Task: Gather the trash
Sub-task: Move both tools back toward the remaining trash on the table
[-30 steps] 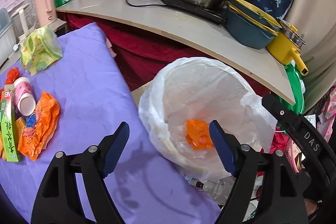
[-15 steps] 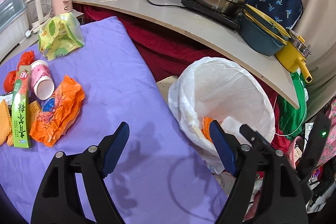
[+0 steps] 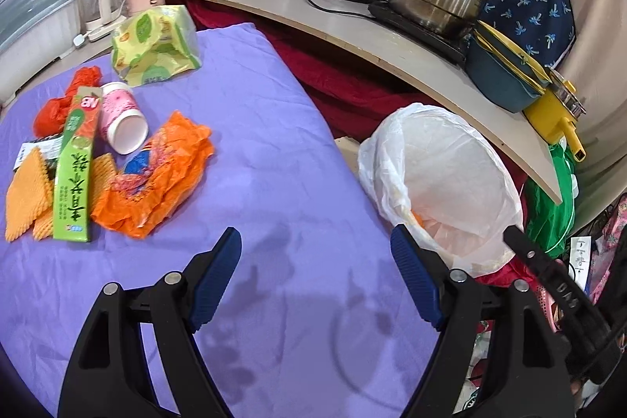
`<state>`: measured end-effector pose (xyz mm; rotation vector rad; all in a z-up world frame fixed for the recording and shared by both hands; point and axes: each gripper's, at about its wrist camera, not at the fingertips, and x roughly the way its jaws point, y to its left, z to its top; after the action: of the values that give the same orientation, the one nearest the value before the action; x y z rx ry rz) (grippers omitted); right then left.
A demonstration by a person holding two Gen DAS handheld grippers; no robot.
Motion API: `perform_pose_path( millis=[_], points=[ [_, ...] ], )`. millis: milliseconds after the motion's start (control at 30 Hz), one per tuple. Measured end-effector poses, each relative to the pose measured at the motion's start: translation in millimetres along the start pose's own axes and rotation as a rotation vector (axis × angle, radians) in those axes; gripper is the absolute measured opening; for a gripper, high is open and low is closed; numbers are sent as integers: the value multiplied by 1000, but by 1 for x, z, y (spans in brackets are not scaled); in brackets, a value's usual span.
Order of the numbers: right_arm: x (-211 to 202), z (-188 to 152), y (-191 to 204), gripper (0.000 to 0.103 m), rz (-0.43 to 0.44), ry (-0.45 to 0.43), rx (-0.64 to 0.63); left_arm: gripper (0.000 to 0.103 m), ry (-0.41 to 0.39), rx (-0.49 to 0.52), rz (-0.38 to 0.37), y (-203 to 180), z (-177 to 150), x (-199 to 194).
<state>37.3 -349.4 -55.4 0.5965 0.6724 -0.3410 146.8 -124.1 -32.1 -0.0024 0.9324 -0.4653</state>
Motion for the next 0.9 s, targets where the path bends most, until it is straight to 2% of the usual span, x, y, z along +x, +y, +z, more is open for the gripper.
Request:
perform_pose_path(
  millis=[167,367,600,800,900],
  points=[
    [-9,1,43,49,63,-16,-67,75,-25,-33,44,27,-4,-16],
    [-9,-9,100,50,140,-3,-152,77,-54,-101,121,77,-7,-36],
    [4,-33,166,50,212,55,-256,77,-65,-198,192,139,-15,-53],
    [22,-53,202,50,242,108,-299,77,-62,-284,235,190,-24,-63],
    [33,-62,218,50,245,136,-313,81,-67,-318,254,212,-27,-67]
  ],
)
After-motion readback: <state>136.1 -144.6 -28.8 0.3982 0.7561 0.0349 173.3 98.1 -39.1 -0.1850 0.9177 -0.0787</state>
